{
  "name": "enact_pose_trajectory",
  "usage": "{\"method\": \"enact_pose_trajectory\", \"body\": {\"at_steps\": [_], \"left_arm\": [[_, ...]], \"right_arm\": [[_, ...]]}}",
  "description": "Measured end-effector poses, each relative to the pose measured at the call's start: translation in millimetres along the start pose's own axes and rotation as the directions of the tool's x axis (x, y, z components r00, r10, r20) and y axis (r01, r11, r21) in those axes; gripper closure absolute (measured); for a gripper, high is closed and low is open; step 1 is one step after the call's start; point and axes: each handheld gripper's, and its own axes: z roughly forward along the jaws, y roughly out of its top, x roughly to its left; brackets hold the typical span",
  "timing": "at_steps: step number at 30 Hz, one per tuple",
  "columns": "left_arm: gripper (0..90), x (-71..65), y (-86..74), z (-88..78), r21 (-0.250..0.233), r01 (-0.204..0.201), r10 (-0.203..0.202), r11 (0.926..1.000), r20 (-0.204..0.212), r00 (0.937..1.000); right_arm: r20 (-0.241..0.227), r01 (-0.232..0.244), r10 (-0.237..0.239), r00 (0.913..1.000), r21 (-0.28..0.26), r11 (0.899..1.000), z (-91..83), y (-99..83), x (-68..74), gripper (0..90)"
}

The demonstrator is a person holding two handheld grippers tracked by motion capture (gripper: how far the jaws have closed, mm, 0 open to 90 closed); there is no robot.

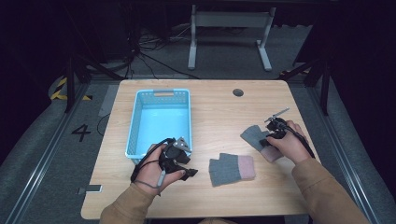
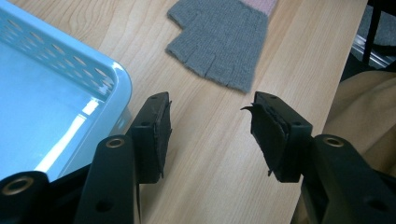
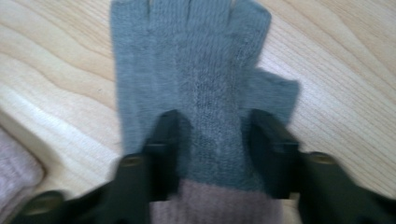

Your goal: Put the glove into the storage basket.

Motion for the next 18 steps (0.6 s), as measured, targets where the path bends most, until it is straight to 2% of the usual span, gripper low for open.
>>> {"method": "enact_pose_trajectory", "body": {"at_steps": [2,4,9,12,18], "left_arm": [[48.6,0.3,-0.5,0.0,-0.004,0.004,-0.004,1.0000,0.000,1.0000],[48.6,0.9,-0.5,0.1,-0.003,0.004,-0.004,1.0000,0.000,1.0000],[48.7,2.2,0.2,-0.2,-0.005,0.003,-0.003,1.0000,0.001,1.0000],[48.7,2.1,0.7,-0.3,-0.009,0.006,-0.006,0.9999,0.003,1.0000],[48.6,1.4,3.6,-0.2,-0.008,-0.008,0.008,0.9999,0.007,0.9999]], "right_arm": [[-0.001,0.005,-0.005,1.0000,0.000,1.000,-0.9,-0.3,0.3,74.4],[-0.007,0.007,-0.007,1.0000,-0.001,1.000,-2.0,-0.2,0.4,76.5],[-0.028,0.001,-0.002,0.9996,-0.039,0.999,-9.7,0.2,0.0,77.4],[-0.043,-0.012,0.008,0.9990,-0.086,0.996,-22.2,0.9,-1.0,77.4],[-0.057,-0.023,0.015,0.9982,-0.132,0.991,-37.9,0.6,-1.8,77.2]]}}
